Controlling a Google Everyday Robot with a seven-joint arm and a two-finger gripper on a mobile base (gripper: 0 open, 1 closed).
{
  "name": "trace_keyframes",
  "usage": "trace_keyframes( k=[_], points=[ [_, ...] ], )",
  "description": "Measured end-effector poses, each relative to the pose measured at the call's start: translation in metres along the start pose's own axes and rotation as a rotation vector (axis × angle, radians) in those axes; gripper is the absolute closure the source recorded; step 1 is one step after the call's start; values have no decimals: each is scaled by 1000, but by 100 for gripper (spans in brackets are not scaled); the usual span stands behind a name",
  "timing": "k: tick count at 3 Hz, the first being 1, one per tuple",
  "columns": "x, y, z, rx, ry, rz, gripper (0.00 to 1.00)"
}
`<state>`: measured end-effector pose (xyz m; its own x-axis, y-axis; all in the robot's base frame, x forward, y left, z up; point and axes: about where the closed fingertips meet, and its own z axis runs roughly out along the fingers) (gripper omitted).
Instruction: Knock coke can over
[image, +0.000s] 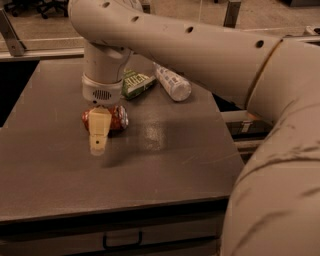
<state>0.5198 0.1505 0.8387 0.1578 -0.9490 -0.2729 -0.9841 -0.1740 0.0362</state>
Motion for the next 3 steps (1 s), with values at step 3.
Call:
trace_keyframes(
  k=[3],
  points=[
    [9,3,-14,64,-9,47,0]
  ],
)
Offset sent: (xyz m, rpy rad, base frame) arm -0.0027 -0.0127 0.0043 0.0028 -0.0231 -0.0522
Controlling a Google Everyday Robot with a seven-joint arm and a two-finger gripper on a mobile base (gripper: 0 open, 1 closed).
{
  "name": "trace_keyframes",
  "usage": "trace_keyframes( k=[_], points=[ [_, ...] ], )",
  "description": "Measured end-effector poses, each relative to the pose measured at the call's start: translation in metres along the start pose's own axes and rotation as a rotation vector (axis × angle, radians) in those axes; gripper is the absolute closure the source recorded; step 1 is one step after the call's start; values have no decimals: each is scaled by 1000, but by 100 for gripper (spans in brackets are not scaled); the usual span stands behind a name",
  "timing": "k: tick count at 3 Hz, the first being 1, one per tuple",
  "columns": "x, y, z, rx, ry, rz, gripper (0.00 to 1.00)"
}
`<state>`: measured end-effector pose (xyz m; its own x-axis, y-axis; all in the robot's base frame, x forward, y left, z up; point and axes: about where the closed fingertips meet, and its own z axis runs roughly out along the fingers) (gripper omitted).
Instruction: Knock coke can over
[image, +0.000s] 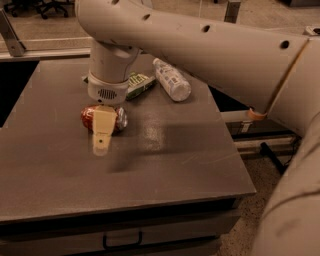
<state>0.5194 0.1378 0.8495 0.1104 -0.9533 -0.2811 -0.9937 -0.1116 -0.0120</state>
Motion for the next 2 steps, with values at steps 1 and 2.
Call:
trace_keyframes(
  k=[1,2],
  points=[
    [6,-8,-24,76,-47,55,0],
    [28,-12,-57,138,-81,119,0]
  ],
)
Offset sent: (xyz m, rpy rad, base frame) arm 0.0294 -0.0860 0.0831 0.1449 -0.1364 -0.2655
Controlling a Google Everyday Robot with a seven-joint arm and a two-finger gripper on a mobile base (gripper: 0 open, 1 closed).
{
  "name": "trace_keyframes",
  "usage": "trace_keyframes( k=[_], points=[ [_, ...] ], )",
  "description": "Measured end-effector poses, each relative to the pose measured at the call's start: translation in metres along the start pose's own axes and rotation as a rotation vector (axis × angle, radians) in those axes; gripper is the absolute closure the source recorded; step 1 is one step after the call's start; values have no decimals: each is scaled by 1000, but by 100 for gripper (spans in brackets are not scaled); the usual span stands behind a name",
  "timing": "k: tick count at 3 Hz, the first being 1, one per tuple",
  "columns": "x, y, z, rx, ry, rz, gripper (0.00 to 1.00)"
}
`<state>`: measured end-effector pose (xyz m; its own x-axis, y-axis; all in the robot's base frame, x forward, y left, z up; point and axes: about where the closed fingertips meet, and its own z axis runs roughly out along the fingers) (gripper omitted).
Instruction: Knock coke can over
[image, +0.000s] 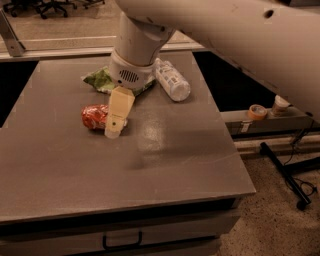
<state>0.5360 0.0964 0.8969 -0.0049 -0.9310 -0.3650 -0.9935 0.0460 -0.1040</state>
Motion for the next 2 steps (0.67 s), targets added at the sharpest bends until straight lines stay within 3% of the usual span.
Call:
trace_keyframes(
  k=[1,2],
  points=[
    [29,-9,-40,117,-22,100,0],
    [30,-9,-45,130,-28,109,0]
  ],
)
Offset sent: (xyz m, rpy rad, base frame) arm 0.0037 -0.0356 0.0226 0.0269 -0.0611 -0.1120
